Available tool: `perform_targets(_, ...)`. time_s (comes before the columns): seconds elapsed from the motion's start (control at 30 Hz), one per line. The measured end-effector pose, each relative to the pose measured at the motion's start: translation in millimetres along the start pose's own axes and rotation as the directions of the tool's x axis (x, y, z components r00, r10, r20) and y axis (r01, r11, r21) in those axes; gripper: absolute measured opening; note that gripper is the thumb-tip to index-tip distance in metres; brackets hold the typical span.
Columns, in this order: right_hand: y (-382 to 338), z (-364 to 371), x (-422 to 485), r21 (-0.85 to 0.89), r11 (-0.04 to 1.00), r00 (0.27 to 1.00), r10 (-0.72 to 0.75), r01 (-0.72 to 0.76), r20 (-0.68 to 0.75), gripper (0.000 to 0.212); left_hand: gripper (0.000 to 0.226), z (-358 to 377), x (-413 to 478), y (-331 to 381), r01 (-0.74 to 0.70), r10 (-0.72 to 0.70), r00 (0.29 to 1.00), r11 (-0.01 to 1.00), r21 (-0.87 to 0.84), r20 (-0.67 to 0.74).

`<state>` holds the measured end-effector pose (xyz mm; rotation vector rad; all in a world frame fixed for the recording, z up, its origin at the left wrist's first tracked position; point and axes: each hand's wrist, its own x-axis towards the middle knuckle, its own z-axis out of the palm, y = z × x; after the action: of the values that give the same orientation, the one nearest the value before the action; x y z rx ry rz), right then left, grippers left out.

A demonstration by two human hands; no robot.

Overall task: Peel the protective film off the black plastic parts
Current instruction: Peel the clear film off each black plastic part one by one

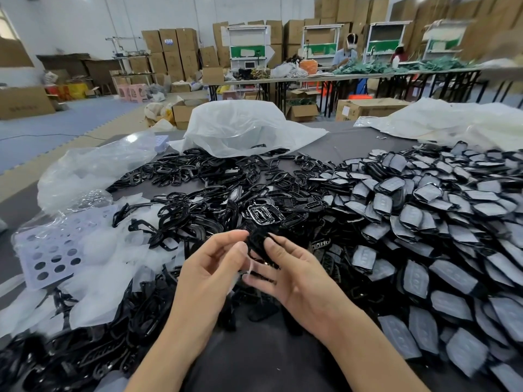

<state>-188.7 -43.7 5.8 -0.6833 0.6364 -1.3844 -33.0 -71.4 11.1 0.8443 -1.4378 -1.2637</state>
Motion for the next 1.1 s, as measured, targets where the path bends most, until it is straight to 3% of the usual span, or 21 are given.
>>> perform_targets(0.13,-1.4,1.3,2.5,0.058,0.997,0.995,-0.035,0.041,-0.097,0.022,0.018,0.1,2.0,-2.8,-0.021,0.023,0.999,0.998,0.058,-0.031)
perform_targets(0.23,-2.7,-1.4,5.1,0.049,0.995,0.983,-0.078,0.087,-0.164,0.018,0.021,1.8,4.7,-5.0,0.01,-0.004,0.997,0.996,0.085,-0.074)
perform_targets(0.3,-2.1,-3.7,6.3,0.0,0.996,0.975,-0.091,0.093,-0.204,0.02,0.022,0.9,5.5,-7.0,0.008,0.015,0.995,0.975,0.221,-0.103)
perform_targets(0.37,-2.0,-5.8,7.0,-0.045,0.995,0.966,-0.098,0.09,-0.241,0.024,0.019,-4.9,4.7,-8.3,-0.073,0.115,0.991,0.889,0.453,-0.066)
perform_targets(0.43,-2.0,-7.9,7.5,-0.057,0.994,0.957,-0.108,0.096,-0.27,0.027,0.015,-11.9,2.1,-7.0,-0.192,0.19,0.979,0.755,0.626,0.071)
perform_targets(0.57,-1.2,-10.1,8.9,-0.06,0.993,0.953,-0.114,0.101,-0.281,0.026,0.018,-18.4,-1.8,-11.2,-0.365,0.161,0.93,0.483,0.796,0.329)
perform_targets(0.7,-0.1,-11.5,9.3,-0.06,0.993,0.951,-0.111,0.097,-0.29,0.03,0.024,-26.7,-1.2,-13.3,-0.332,0.135,0.943,0.397,0.856,0.303)
perform_targets(0.83,0.1,-13.0,10.5,-0.065,0.993,0.948,-0.113,0.099,-0.296,0.029,0.036,-33.7,1.3,-15.5,-0.253,0.001,0.964,0.294,0.922,0.265)
perform_targets(1.0,0.2,-13.1,11.3,-0.07,0.992,0.946,-0.119,0.103,-0.3,0.021,0.01,-31.8,4.0,-13.6,-0.22,0.033,0.974,0.372,0.902,0.224)
perform_targets(1.1,0.2,-12.8,10.5,-0.08,0.991,0.947,-0.124,0.105,-0.296,0.023,0.006,-28.3,3.0,-11.2,-0.186,0.119,0.982,0.563,0.805,0.144)
